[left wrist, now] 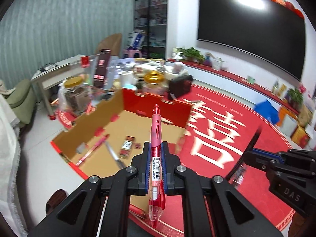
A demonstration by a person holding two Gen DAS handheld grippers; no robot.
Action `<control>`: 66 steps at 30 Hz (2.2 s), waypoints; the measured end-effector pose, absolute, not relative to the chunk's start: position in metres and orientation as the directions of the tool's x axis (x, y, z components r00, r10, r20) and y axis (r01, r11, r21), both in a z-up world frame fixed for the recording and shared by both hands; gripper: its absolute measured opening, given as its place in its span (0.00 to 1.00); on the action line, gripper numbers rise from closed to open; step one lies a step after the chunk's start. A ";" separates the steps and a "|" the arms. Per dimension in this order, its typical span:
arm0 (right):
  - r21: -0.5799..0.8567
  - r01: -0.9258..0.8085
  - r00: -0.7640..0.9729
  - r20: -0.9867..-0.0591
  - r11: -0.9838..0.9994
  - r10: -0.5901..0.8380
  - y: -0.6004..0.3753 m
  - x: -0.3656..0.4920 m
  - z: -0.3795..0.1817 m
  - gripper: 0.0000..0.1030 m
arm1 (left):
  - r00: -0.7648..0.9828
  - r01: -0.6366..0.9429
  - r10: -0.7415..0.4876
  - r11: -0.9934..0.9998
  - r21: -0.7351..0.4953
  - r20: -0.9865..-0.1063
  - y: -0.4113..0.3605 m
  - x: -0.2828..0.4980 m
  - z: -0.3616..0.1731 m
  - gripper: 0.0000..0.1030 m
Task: Organize rigid objects
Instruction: 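Lift both pens and carry them over the cardboard box, then lower both pens into the cardboard box and open both tools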
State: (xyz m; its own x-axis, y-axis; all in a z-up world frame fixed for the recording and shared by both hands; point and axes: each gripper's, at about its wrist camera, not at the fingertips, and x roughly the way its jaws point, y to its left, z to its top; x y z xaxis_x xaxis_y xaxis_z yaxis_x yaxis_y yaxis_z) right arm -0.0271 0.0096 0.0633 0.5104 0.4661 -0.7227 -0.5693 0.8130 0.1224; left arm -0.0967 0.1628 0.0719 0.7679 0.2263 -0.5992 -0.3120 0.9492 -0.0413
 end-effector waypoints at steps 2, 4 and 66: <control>0.127 -0.591 0.501 -0.716 0.797 0.486 0.025 -0.024 0.068 0.10 | 0.759 -0.344 0.252 0.938 -0.042 -0.600 0.176 -0.095 0.072 0.10; 0.131 -0.610 0.492 -0.710 0.781 0.503 0.041 -0.019 0.072 0.10 | 0.750 -0.373 0.274 0.927 -0.043 -0.602 0.188 -0.093 0.071 0.10; 0.163 -0.655 0.384 -0.769 0.738 0.511 0.146 0.032 0.058 0.09 | 0.682 -0.499 0.344 0.864 -0.066 -0.645 0.267 -0.070 0.047 0.10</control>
